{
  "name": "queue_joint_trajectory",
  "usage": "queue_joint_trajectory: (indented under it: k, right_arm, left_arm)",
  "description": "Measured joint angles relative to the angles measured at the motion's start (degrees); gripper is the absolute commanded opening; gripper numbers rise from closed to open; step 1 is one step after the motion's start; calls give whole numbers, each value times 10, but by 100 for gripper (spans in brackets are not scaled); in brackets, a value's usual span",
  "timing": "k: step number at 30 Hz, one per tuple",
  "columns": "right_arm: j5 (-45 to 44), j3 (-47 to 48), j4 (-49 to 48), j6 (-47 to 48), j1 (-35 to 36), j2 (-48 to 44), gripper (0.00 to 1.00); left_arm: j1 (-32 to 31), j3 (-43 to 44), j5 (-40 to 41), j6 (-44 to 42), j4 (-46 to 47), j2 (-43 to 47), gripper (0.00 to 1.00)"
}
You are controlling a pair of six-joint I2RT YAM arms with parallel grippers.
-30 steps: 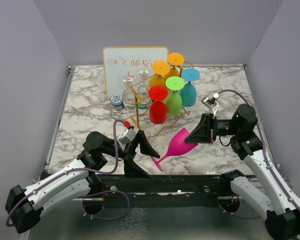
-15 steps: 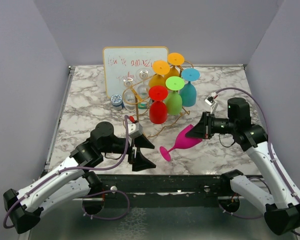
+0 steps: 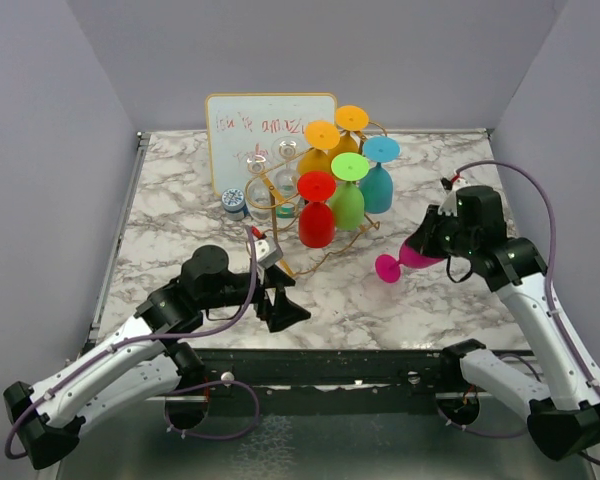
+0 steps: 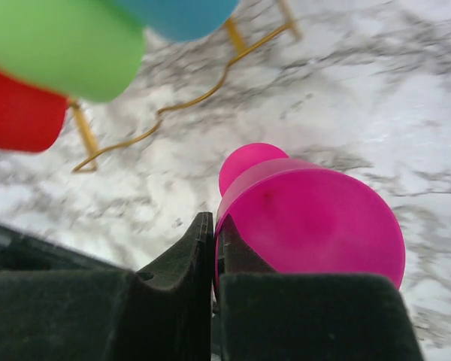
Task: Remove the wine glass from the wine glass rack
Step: Place the wine glass at the center of the board.
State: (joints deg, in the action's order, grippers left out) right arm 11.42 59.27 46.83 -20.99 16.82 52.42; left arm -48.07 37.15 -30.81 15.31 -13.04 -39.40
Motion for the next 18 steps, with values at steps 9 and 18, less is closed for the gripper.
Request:
queue_joint_trajectory:
  k: [9, 18]
  right_arm:
    - [-171, 70, 8, 16, 0, 109, 1]
    - [-234, 123, -12, 23, 0, 212, 1]
  left_arm:
    - [0, 26, 176, 11, -73, 73, 99]
    - [0, 10, 249, 19, -98, 101, 99]
